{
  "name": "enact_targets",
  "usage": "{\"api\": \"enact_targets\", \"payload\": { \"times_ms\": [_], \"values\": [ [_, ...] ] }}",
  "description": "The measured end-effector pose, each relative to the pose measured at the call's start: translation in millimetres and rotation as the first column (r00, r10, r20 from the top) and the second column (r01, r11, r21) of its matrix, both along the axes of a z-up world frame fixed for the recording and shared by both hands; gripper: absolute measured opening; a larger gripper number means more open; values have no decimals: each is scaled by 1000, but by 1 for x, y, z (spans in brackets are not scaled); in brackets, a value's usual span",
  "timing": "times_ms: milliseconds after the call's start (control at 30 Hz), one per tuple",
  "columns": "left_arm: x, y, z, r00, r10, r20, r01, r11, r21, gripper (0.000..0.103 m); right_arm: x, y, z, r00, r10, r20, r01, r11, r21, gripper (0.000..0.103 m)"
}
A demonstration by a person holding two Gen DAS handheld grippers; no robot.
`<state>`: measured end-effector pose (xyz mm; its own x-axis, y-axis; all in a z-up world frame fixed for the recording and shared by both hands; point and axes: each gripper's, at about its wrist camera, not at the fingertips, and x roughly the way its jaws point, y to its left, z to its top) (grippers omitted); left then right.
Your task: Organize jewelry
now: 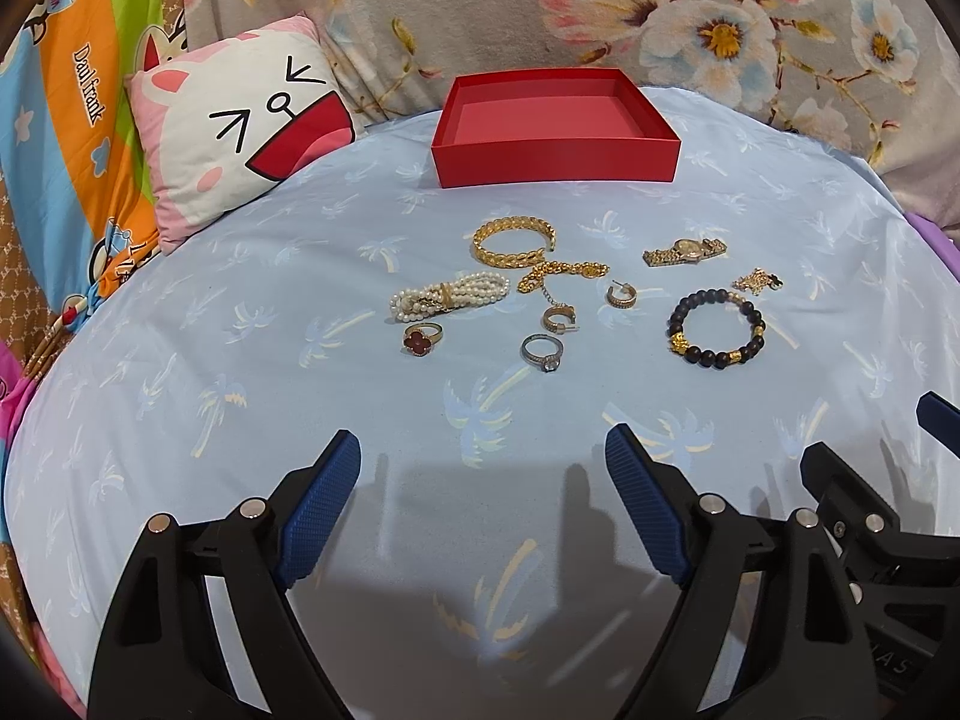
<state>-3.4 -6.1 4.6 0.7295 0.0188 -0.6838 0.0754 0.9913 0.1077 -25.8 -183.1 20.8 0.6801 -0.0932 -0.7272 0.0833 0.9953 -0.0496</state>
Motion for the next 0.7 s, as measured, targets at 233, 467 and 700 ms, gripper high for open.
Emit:
{"api": "enact_targets", "payload": {
  "times_ms": [233, 467, 700],
  "values": [
    [0, 0, 0, 1000, 0, 1, 0, 1000, -1, 81, 0, 0, 0, 1000, 0, 0, 0, 1000, 1, 98],
    [0, 0, -1, 1000, 0, 1, 0, 1000, -1, 81, 0, 0, 0, 1000, 0, 0, 0, 1000, 1, 98],
    [-1, 1, -1, 1000, 0, 1, 0, 1000, -2, 81, 0, 1, 1, 1000, 0, -1, 0, 1000, 1, 98]
  ]
}}
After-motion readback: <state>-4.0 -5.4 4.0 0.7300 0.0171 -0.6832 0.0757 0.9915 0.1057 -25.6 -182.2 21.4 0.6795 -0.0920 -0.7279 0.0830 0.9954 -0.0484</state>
